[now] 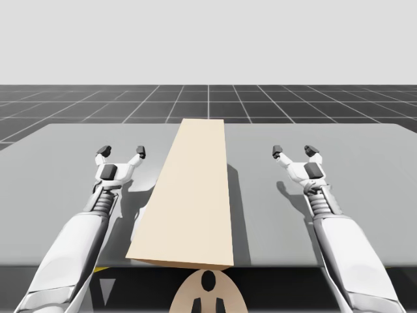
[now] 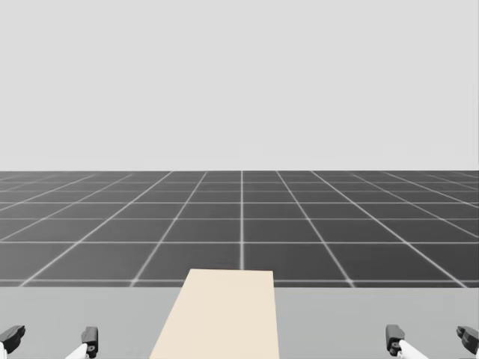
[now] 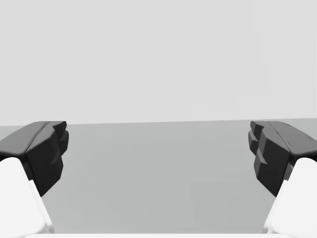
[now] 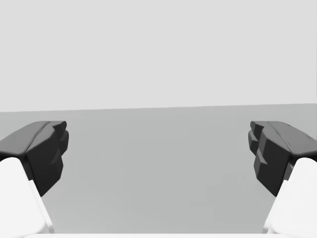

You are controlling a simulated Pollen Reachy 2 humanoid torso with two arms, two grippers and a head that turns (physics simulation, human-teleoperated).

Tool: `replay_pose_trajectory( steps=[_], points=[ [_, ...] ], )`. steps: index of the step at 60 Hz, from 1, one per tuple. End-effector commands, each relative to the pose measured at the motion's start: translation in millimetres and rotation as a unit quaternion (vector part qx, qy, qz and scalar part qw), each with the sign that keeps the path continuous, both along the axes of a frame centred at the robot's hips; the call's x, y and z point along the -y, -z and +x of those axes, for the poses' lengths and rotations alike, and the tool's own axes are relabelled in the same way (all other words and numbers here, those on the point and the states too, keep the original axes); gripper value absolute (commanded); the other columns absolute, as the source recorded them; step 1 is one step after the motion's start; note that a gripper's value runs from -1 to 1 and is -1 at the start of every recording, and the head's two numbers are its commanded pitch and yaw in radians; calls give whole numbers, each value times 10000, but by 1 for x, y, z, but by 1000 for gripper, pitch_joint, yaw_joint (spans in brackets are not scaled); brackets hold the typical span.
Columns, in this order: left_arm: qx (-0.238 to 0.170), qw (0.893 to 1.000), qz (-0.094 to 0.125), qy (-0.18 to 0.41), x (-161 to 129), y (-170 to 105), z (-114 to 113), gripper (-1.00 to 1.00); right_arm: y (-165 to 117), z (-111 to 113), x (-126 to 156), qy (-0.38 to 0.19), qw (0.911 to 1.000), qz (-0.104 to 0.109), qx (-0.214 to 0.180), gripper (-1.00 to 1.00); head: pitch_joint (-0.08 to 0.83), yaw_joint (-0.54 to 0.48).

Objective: Retrieve the object from inside the box.

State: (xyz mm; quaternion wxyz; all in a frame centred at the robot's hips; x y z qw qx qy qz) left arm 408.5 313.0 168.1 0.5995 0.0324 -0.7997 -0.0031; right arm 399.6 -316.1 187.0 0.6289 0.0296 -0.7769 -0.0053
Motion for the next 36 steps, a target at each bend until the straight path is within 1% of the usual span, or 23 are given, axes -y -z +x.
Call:
replay_pose_trajectory(
  steps=[1,4,7,11,13,14,16,17,19,21,22,23,24,25,28,29,32,34,36],
  points=[
    [-9,10000,20,5,1,0,0,-1000,0,-3,0,1,10000,-7,-63,-1000,0,7],
    [-28,10000,25,15,1,1,0,-1000,-1,-3,-1,-88,9999,-87,-31,-1000,1,7],
    [-103,9999,46,62,1,1,1,-1000,2,0,-2,-196,9998,-72,-76,-1000,1,6],
    [-224,9996,81,119,1,3,2,-1000,4,1,-3,-274,9994,-124,-145,-1000,0,6],
    [-390,9988,102,280,1,5,2,-1000,5,0,-4,-415,9990,-87,-161,-1000,0,6],
    [-428,9985,121,309,2,6,2,-1000,5,0,-5,-462,9987,-101,-169,-1000,-1,6],
    [-518,9977,189,388,2,7,3,-1000,7,0,-6,-560,9981,-170,-182,-1000,0,6],
    [-668,9958,275,556,3,10,3,-1000,9,-1,-8,-769,9965,-257,-214,-1000,0,6],
    [-760,9941,290,724,4,11,2,-1000,10,-2,-10,-927,9951,-232,-251,-1000,1,6],
    [-768,9930,308,840,5,11,1,-1000,11,-2,-12,-1016,9942,-237,-253,-1000,3,6],
    [-799,9905,363,1058,7,11,-1,-1000,12,-4,-14,-1139,9927,-324,-247,-1000,3,7],
    [-806,9893,365,1159,8,11,-2,-1000,12,-4,-15,-1174,9922,-352,-238,-1000,4,7],
    [-805,9882,363,1252,9,11,-3,-1000,12,-5,-16,-1210,9917,-372,-230,-1000,4,6],
    [-794,9854,420,1446,11,11,-5,-1000,13,-6,-19,-1308,9905,-374,-220,-1000,4,5],
    [-779,9822,521,1628,14,12,-8,-1000,13,-7,-21,-1400,9892,-384,-199,-1000,5,4],
    [-770,9786,609,1809,17,13,-10,-1000,13,-8,-23,-1486,9879,-410,-164,-1000,5,4],
    [-761,9743,713,1995,21,14,-13,-1000,13,-10,-25,-1585,9864,-418,-135,-1000,5,4],
    [-748,9681,860,2230,25,16,-17,-1000,13,-12,-27,-1802,9826,-414,-162,-1000,5,5],
    [-730,9634,975,2386,28,17,-20,-1000,13,-13,-29,-1848,9817,-462,-64,-1000,6,5]
  ],
)
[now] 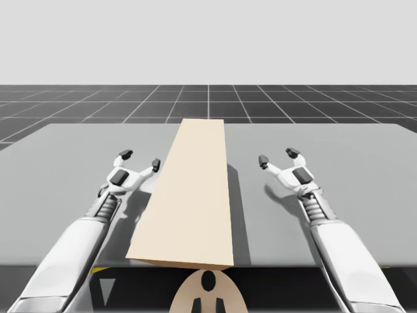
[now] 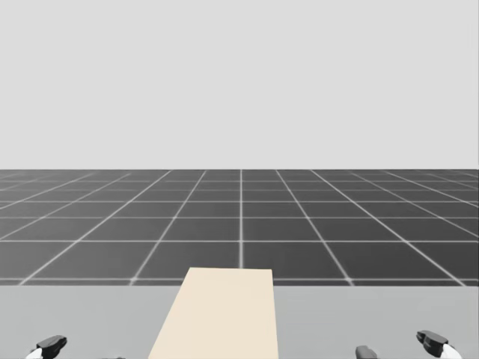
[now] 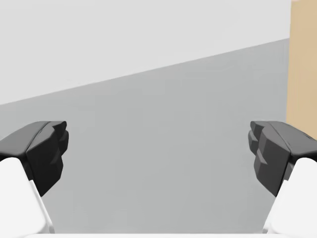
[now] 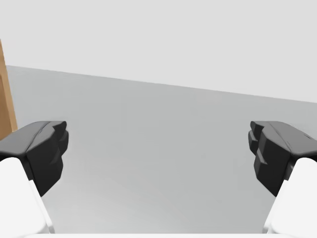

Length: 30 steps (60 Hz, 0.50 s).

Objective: Retrieve the object from inside the box.

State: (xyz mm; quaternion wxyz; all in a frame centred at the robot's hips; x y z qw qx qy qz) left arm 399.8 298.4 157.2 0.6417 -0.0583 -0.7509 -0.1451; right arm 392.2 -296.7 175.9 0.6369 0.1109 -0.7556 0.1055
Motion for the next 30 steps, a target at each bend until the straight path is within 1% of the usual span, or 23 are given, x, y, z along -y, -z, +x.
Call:
replay_pose_trajectory(
  steps=[1,2,4,6,8,11,12,15,19,22,25,28,30],
  points=[
    [-39,9949,393,929,15,6,-12,-1000,2,-6,-10,-577,9982,-104,90,-1000,6,4],
    [-32,9941,434,995,16,7,-13,-1000,2,-7,-11,-641,9978,-116,79,-1000,6,4],
    [-13,9901,581,1276,20,9,-17,-1000,2,-10,-14,-809,9966,-145,104,-1000,6,4],
    [2,9881,652,1393,23,10,-19,-1000,2,-11,-16,-894,9958,-169,120,-1000,6,3],
    [8,9838,754,1625,26,12,-23,-1000,3,-13,-19,-1042,9941,-259,170,-1000,6,3],
    [47,9800,853,1800,29,13,-26,-1000,4,-16,-22,-1184,9923,-304,198,-1000,6,3],
    [49,9761,899,1978,32,14,-29,-1000,5,-18,-25,-1324,9904,-334,224,-1000,6,2],
    [50,9726,925,2132,35,14,-32,-1000,5,-20,-28,-1439,9886,-361,266,-1000,6,2],
    [60,9646,977,2447,39,15,-38,-1000,6,-25,-34,-1725,9836,-412,338,-1000,7,2],
    [56,9603,995,2607,42,15,-41,-1000,7,-28,-38,-1928,9797,-400,366,-1000,7,2],
    [61,9572,1022,2707,43,16,-43,-1000,9,-31,-41,-2057,9767,-443,434,-1000,10,1],
    [54,9537,1034,2824,44,16,-46,-1000,12,-34,-45,-2214,9734,-403,432,-1000,10,1],
    [59,9515,1022,2900,45,16,-47,-1000,14,-35,-48,-2280,9714,-452,489,-1000,10,1]
  ],
)
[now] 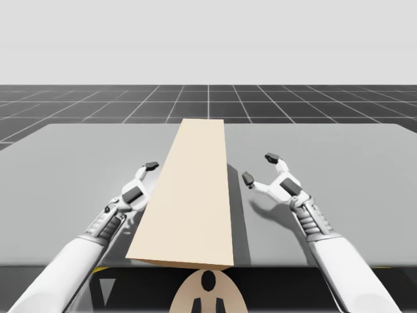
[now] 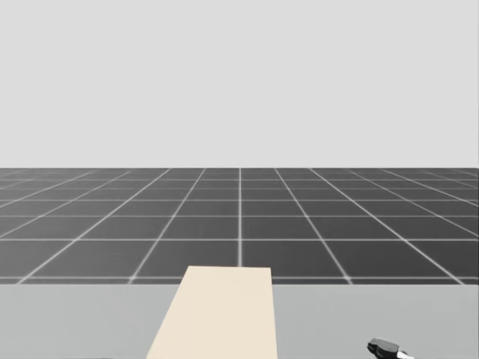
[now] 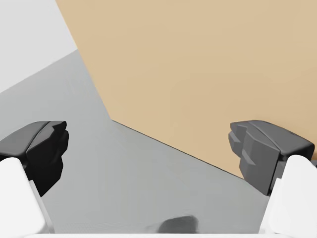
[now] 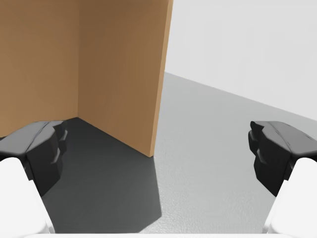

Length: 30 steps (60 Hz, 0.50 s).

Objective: Retrieve the object from inside the box.

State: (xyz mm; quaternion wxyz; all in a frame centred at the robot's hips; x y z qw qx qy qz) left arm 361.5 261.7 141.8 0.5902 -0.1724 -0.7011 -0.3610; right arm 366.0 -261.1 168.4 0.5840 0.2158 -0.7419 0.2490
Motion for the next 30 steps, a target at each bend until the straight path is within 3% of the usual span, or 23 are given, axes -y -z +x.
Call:
replay_pose_trajectory(
  steps=[1,4,9,11,14,26,30],
  points=[
    [-5,9981,91,608,9,0,-10,-1000,6,-9,-13,-566,9983,-83,124,-1000,10,2],
    [13,9973,101,721,11,-1,-13,-1000,8,-13,-21,-854,9963,-1,-4,-1000,11,2],
    [21,9969,121,781,13,-1,-14,-1000,12,-16,-32,-1079,9940,-82,154,-1000,14,2],
    [28,9966,133,812,14,-1,-15,-1000,14,-17,-39,-1157,9932,21,139,-1000,16,1],
    [33,9964,143,835,14,-1,-16,-1000,16,-17,-43,-1258,9919,-67,171,-1000,17,-1],
    [28,9947,170,1012,15,-1,-19,-1000,28,-15,-62,-1749,9843,94,208,-1000,27,0],
    [31,9943,193,1053,15,-1,-19,-1000,33,-14,-68,-1743,9838,33,420,-1000,30,-1]
  ],
)
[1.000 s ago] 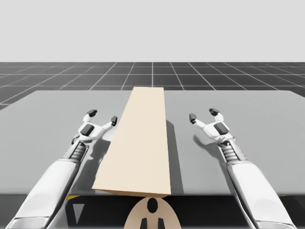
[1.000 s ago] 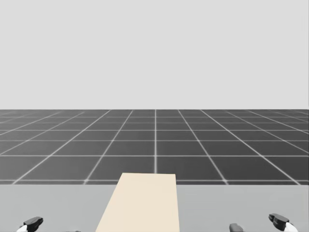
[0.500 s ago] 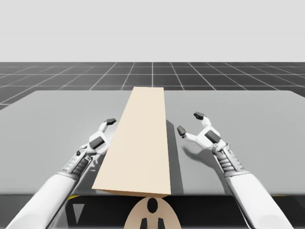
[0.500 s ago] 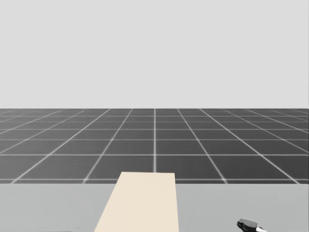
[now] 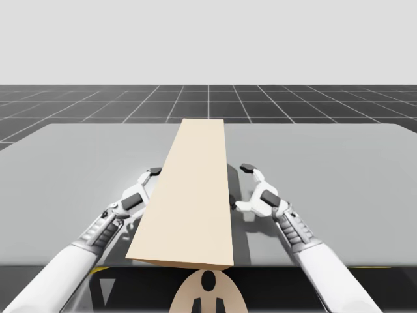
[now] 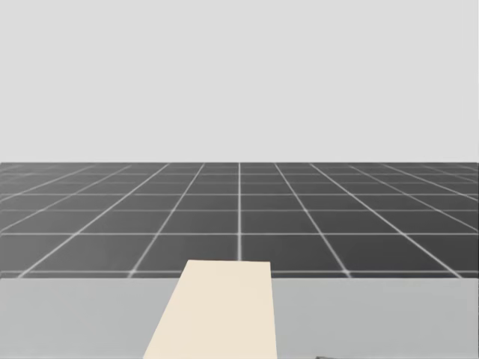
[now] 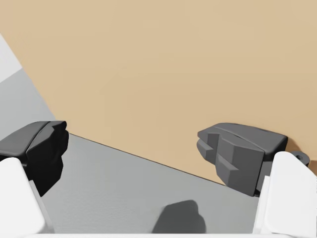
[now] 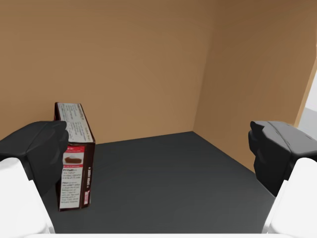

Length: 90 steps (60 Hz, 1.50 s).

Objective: Retrieve the object from inside the box.

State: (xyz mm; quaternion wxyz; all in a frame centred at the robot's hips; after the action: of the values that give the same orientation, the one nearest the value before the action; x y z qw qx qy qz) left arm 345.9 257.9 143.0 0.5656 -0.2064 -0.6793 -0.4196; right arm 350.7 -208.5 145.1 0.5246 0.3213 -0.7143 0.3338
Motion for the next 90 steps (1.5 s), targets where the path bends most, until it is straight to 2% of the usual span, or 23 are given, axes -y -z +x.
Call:
replay_pose_trajectory(
  steps=[1,2,4,7,14,18,27,30,49,53,65,73,80,90],
  points=[
    [-3,9994,-50,347,11,1,-4,-1000,11,3,-16,-242,9992,36,328,-1000,31,-1],
    [2,9994,-41,348,12,1,-4,-1000,14,4,-18,-243,9990,49,377,-1000,32,-1],
    [4,9994,-30,348,12,1,-4,-1000,16,6,-20,-227,9993,-54,286,-1000,35,-2],
    [3,9993,-16,362,12,1,-4,-1000,20,7,-23,-346,9992,-194,-16,-1000,38,-3],
    [13,9993,29,379,13,2,-5,-1000,32,14,-34,-624,9978,1,-204,-1000,45,-5],
    [26,9992,59,383,14,3,-5,-1000,38,16,-43,-889,9953,43,-369,-1000,48,-6],
    [36,9991,89,406,14,3,-5,-1000,52,23,-66,-1259,9910,33,-464,-1000,53,-6],
    [40,9991,94,417,15,3,-6,-1000,56,27,-76,-1373,9889,103,-554,-1000,54,-7],
    [47,9989,150,436,14,3,-6,-1000,68,46,-122,-1857,9809,43,-574,-1000,66,0],
    [50,9989,163,433,14,3,-6,-1000,69,47,-134,-1995,9779,87,-628,-1000,68,0],
    [68,9989,195,426,13,4,-6,-1000,72,45,-168,-2435,9682,-17,-582,-1000,64,0],
    [79,9989,189,412,12,3,-6,-1000,61,40,-192,-2789,9584,249,-547,-1000,60,3],
    [89,9990,187,392,10,3,-5,-1000,59,36,-208,-2951,9539,248,-494,-1000,59,0],
    [79,9996,70,275,0,-1,-2,-1000,54,21,-236,-3223,9449,329,-465,-1000,60,-1]
  ],
)
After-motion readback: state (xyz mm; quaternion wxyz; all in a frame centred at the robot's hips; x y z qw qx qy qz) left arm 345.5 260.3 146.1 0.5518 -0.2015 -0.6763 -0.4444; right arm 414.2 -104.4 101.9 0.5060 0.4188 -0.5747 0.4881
